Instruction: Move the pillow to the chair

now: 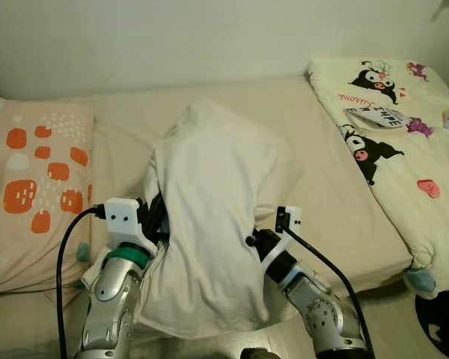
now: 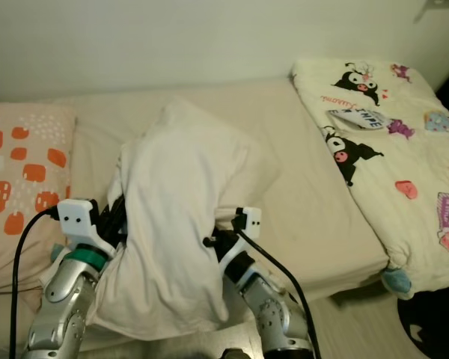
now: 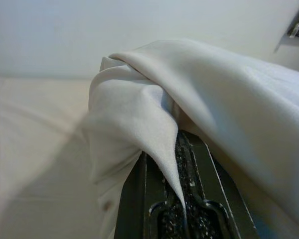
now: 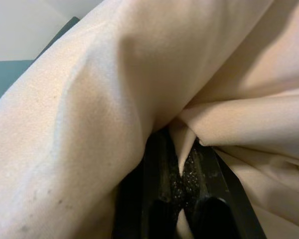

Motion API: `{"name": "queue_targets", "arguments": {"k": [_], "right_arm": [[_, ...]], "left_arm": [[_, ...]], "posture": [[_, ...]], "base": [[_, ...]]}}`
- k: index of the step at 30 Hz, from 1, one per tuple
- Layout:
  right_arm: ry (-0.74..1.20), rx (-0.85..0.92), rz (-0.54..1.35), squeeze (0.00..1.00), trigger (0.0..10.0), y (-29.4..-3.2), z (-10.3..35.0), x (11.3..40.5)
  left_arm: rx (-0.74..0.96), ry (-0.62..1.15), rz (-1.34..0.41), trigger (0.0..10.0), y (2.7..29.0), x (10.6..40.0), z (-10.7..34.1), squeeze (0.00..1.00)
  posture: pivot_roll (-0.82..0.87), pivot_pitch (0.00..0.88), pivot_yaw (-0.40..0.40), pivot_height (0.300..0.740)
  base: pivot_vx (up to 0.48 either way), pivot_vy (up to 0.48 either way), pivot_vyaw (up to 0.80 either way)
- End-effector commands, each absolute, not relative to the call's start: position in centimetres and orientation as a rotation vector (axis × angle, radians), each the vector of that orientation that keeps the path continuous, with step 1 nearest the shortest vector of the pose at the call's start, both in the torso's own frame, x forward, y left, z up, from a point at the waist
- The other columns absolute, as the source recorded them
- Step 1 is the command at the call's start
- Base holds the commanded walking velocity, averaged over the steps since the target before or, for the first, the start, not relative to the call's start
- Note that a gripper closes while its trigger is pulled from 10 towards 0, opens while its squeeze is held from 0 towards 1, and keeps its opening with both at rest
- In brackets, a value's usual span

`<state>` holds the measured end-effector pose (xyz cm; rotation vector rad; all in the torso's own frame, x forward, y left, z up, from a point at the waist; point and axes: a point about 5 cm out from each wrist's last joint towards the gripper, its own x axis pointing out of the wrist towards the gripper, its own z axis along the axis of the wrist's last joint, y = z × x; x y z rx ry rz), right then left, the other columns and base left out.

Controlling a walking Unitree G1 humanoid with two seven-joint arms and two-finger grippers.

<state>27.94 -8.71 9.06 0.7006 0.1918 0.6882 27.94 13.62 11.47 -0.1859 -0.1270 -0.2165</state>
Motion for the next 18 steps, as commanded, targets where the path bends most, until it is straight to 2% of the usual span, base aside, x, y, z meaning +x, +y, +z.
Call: {"name": "queue_targets", "arguments": {"k": [1, 11, 14, 18], "right_arm": [[0.128, 0.809, 0.836, 0.00, 10.0, -4.4, 11.0, 27.3], [0.106, 0.811, 0.857, 0.00, 10.0, -4.4, 11.6, 27.3], [0.047, 0.846, 0.891, 0.00, 10.0, -4.1, 13.4, 27.7], [0.032, 0.856, 0.898, 0.00, 10.0, -4.0, 14.1, 27.9]], "left_arm": [[-0.195, -0.187, -0.313, 10.0, 11.1, 28.2, 12.8, 0.00], [-0.192, -0.216, -0.320, 10.0, 10.9, 28.3, 13.4, 0.00], [-0.200, -0.288, -0.337, 10.0, 10.6, 28.7, 15.4, 0.00], [-0.205, -0.326, -0.345, 10.0, 10.5, 29.0, 16.5, 0.00]], "posture": [[0.07, 0.042, 0.010, 0.740], [0.07, 0.035, 0.006, 0.740], [0.06, 0.027, 0.006, 0.740], [0.06, 0.025, 0.004, 0.740]], "base": [[0.000, 0.000, 0.00], [0.000, 0.000, 0.00], [0.000, 0.000, 0.00], [0.000, 0.000, -0.80]]}}
